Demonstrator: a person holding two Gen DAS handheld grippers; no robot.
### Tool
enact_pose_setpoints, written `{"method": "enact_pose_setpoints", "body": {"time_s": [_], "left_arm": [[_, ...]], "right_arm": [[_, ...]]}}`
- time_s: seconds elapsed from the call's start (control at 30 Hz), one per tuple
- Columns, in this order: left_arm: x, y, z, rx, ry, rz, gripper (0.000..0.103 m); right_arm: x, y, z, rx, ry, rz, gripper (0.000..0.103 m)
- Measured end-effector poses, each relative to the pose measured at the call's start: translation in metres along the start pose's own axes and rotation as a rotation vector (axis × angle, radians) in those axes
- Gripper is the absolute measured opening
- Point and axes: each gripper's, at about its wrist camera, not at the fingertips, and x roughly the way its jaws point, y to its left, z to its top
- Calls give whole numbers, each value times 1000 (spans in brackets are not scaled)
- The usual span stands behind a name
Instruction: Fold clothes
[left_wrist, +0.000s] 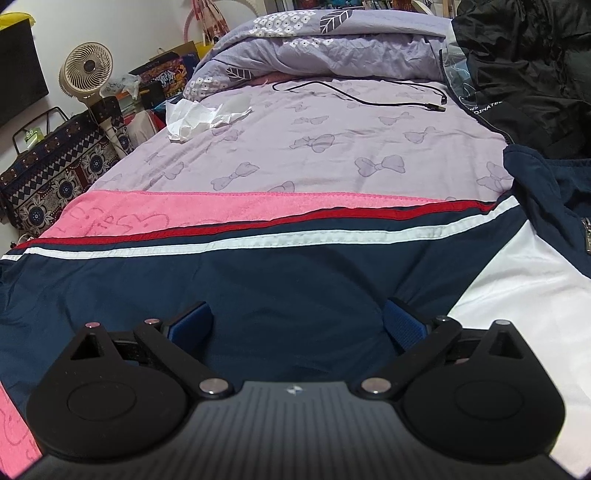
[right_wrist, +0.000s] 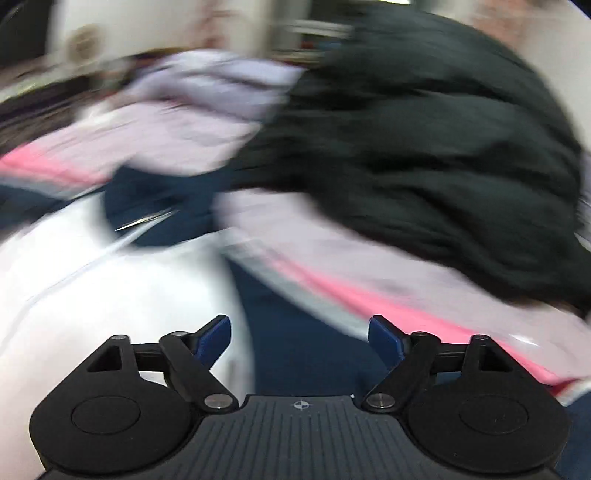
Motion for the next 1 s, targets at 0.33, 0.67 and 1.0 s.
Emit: {"method": "enact_pose_setpoints", "body": {"time_s": [0.33,0.67,1.0], "left_arm": [[-2,-3,-3,-14,-17,22,103],[-5,-11,-5,-10,-31,76,103],[-5,-9,-5,-18,-31,62,103]], "right_arm": [[-2,-268,-96,657,361,-812,102],[-9,-171,-44,1004,360,-406,103],[64,-240,-61,954,217,-744,103]]}}
